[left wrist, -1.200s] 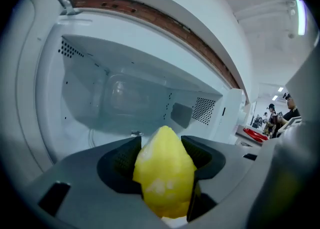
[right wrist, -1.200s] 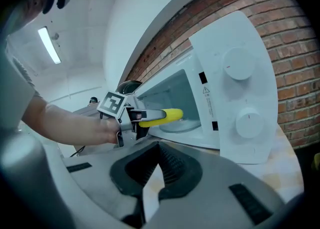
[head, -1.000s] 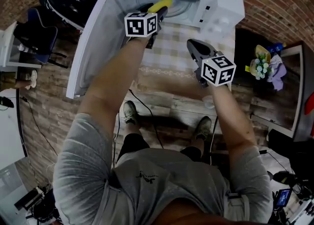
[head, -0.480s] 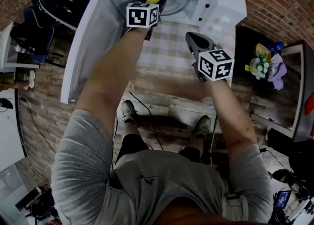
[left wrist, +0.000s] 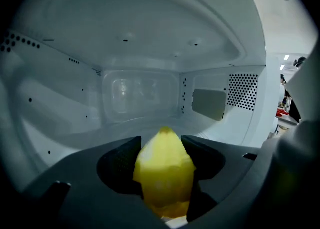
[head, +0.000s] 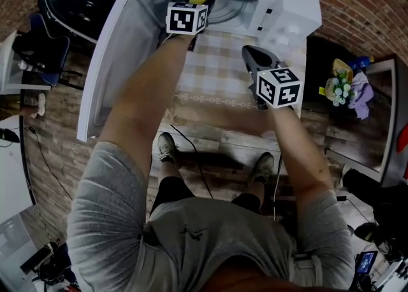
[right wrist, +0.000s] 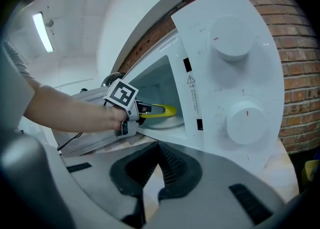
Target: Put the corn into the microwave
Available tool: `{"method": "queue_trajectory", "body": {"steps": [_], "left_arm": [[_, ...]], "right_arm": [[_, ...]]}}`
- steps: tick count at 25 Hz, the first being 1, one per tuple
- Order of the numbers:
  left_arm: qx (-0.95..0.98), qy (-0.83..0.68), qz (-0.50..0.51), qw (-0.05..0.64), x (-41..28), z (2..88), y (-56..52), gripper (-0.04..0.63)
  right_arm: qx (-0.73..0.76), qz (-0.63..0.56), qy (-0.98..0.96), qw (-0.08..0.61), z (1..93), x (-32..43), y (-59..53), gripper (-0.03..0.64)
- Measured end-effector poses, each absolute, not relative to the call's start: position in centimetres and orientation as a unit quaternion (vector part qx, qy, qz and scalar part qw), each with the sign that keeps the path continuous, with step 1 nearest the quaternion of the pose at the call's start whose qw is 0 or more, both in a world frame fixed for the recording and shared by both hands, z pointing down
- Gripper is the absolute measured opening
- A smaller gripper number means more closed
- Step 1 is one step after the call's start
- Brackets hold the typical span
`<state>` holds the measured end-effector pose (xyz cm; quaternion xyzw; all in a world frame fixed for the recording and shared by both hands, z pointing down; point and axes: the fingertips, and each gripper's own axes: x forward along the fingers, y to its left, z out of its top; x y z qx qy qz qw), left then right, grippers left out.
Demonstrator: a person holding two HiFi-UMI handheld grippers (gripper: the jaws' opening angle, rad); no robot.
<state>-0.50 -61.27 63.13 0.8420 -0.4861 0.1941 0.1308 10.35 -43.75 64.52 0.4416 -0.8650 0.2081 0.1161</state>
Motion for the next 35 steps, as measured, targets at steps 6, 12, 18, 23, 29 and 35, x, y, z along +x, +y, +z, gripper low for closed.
{"method": "queue_trajectory", "body": {"steps": [6, 12, 18, 23, 29, 35], "left_arm": [[0.839, -0.493, 0.188, 0.132, -0.8, 63.2, -61.6, 0.259], [0.842, -0.491, 0.182, 0.132, -0.9, 63.3, -61.6, 0.259], [0.846, -0.483, 0.190, 0.126, -0.7, 63.5, -61.3, 0.259], [0.841, -0.479, 0.221, 0.117, -0.6, 64.4, -61.0, 0.259], [0.840, -0.465, 0.264, 0.092, 0.0, 65.1, -60.7, 0.259], [0.834, -0.457, 0.302, 0.065, 0.0, 65.5, -60.6, 0.259]], "right_arm": [[0.440, 0.208, -0.865, 0.119, 64.7, 10.1, -44.0, 0.017], [0.448, 0.202, -0.862, 0.127, 64.8, 10.1, -44.5, 0.017], [0.450, 0.199, -0.861, 0.130, 64.7, 10.0, -44.4, 0.017], [0.450, 0.198, -0.861, 0.131, 64.6, 10.0, -44.3, 0.017], [0.453, 0.200, -0.859, 0.133, 64.8, 10.4, -43.9, 0.017], [0.455, 0.201, -0.857, 0.133, 64.7, 10.6, -43.6, 0.017]]}}
